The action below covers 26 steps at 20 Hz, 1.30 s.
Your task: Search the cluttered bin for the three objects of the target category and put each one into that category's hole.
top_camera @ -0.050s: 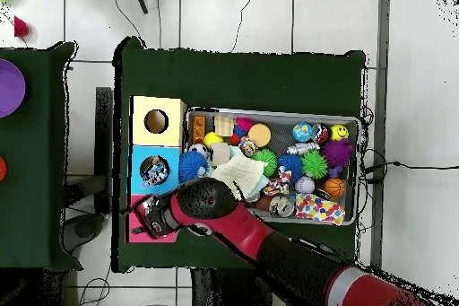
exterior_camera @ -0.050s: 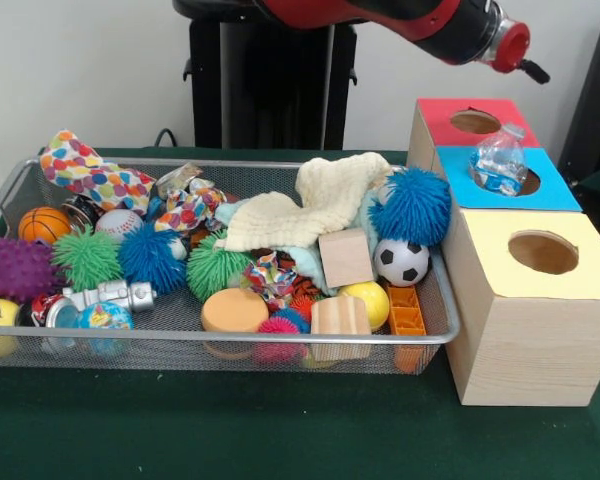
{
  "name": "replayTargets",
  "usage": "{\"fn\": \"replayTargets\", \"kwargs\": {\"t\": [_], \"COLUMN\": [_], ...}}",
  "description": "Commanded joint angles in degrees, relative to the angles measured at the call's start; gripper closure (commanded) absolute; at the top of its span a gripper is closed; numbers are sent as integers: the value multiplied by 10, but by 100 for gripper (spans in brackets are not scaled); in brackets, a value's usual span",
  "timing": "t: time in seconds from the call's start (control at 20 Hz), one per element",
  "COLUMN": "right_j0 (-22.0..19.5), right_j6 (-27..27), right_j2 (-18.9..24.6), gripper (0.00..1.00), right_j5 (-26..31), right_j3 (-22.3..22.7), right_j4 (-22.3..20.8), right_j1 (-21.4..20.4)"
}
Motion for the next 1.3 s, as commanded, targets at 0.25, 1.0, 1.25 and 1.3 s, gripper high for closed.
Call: {"fn": "replayTargets", "kwargs": {"t": [0.25,1.0,1.25,1.3], "right_j0": [17,10,16,22], "right_j6": [68,78,88,94], "right_j2": [-68,-66,-69,-76], "gripper": [0,0,0,0], "right_j5": [-85,-104,-104,-97], "right_j3": [-104,-91,-85,-85], "right_j4": [-9,1,4,4], "right_j1": [6,-26,-41,-49]}}
